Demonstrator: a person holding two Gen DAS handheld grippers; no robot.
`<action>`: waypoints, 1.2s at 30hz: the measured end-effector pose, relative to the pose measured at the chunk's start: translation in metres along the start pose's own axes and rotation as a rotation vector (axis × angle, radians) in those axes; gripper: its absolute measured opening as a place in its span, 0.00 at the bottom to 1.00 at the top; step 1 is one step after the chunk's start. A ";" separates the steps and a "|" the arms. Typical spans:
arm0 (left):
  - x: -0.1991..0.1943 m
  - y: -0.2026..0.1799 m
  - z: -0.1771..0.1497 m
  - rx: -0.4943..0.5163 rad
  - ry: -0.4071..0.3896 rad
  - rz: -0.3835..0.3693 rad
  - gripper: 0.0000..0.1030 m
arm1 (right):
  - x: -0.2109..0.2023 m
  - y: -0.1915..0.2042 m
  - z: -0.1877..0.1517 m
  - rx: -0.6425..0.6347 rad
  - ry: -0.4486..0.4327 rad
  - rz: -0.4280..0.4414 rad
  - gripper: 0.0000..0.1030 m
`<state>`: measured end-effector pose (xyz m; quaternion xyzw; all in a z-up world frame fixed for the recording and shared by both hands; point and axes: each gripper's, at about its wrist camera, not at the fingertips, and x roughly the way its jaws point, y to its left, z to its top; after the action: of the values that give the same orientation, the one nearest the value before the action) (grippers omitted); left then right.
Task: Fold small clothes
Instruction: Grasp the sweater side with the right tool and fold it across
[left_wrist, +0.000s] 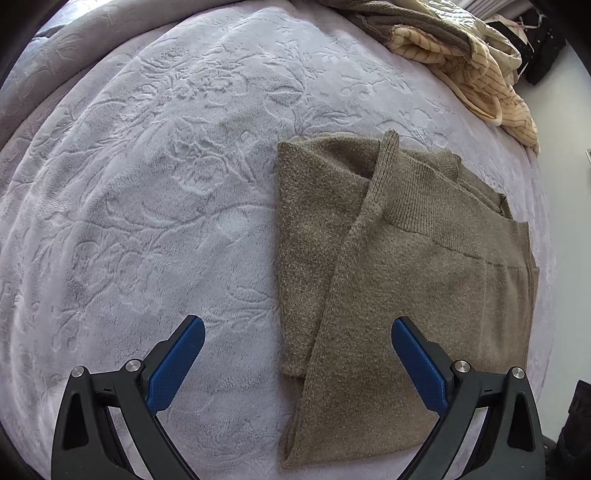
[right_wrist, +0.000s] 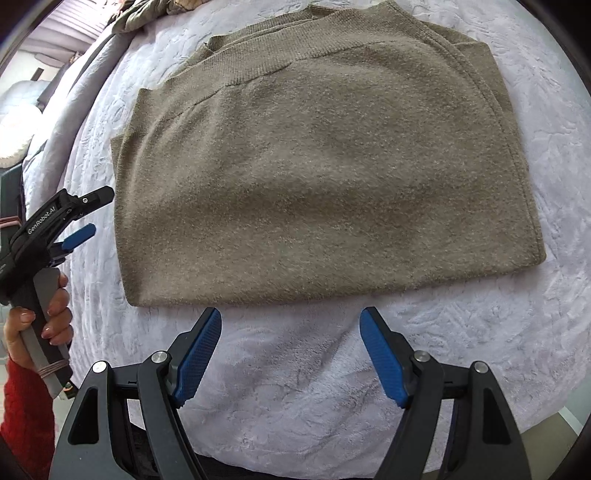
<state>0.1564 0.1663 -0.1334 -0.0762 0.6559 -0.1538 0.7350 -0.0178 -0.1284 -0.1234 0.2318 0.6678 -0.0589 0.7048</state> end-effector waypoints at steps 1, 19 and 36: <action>0.001 0.001 0.001 -0.002 0.003 -0.012 0.98 | 0.003 0.001 0.001 0.007 0.000 0.040 0.78; 0.029 0.006 0.004 -0.005 0.068 -0.150 0.98 | 0.100 -0.010 -0.004 0.531 0.005 0.814 0.79; 0.035 -0.011 0.021 -0.082 0.125 -0.505 0.90 | 0.077 0.027 0.015 0.369 0.008 1.052 0.08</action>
<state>0.1794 0.1424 -0.1600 -0.2574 0.6661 -0.3101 0.6276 0.0142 -0.0929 -0.1909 0.6537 0.4434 0.1855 0.5845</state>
